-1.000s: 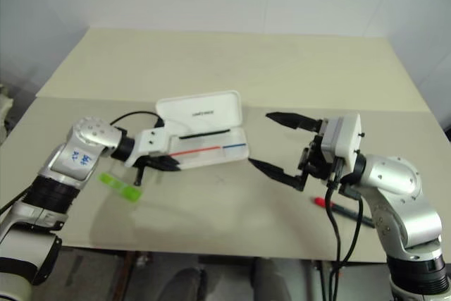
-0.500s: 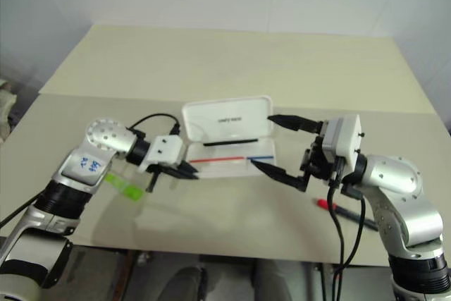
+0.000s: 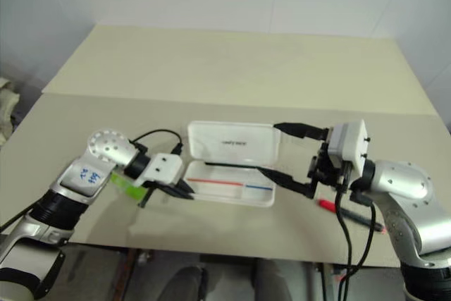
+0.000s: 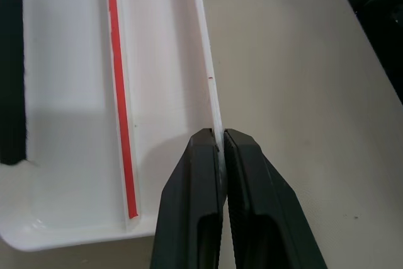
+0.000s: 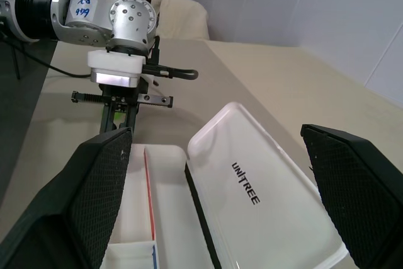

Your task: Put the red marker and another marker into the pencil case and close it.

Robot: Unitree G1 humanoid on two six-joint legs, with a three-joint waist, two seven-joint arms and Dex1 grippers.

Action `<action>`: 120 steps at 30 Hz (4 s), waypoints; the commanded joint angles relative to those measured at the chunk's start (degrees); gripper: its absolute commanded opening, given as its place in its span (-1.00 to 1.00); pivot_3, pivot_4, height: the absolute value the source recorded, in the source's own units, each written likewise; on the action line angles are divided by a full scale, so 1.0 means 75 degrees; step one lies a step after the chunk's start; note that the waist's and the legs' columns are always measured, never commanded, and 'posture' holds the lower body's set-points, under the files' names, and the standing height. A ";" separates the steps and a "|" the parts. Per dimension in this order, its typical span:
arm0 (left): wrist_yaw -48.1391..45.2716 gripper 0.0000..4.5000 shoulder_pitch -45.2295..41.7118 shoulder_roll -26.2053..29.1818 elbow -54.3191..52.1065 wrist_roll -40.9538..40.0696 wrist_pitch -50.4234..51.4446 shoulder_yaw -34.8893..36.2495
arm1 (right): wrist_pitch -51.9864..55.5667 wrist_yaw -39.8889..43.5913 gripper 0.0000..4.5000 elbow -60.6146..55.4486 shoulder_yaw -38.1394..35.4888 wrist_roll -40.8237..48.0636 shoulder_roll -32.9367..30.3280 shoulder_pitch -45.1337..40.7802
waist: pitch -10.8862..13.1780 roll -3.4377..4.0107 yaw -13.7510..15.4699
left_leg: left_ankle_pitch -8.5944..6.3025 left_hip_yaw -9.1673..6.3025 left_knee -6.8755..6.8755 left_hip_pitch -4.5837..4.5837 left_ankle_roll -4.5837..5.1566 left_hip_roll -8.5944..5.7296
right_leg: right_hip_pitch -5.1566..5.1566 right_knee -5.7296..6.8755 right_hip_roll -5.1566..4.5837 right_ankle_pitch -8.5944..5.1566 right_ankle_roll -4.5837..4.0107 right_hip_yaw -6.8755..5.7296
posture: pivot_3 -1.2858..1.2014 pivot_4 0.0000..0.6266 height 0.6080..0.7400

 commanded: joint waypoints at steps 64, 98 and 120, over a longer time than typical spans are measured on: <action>0.0651 0.99 0.1356 -0.0284 -0.1456 -0.3738 0.1719 0.3501 | -0.0038 0.1394 1.00 0.1812 -0.1277 -0.0117 -0.1174 0.1056 | 0.0000 0.0007 -0.0014 | 0.0008 0.0000 -0.0041 0.0088 0.0035 -0.0001 | 0.0125 -0.0126 -0.0011 0.0037 0.0021 -0.0006 | 0.03 -0.52 1.00; -0.0152 0.99 0.1829 0.0920 -0.1751 -0.4995 0.1685 0.4040 | -0.1436 0.3283 1.00 0.5658 -0.0948 -0.2026 -0.1702 0.2262 | 0.0003 0.0011 -0.0112 | 0.0004 0.0021 -0.0035 0.0097 0.0033 0.0000 | 0.0138 -0.0146 -0.0009 0.0041 0.0024 0.0006 | 0.03 -0.52 1.00; -0.0062 1.00 0.1614 0.0885 -0.1417 -0.4817 0.1142 0.4014 | -0.2184 0.2820 -0.73 0.6019 -0.0570 -0.2203 -0.1116 0.1704 | 0.0000 0.0006 -0.0233 | 0.0001 0.0015 -0.0037 0.0111 0.0028 0.0003 | 0.0149 -0.0135 -0.0006 0.0042 0.0027 0.0005 | 0.03 -0.52 1.00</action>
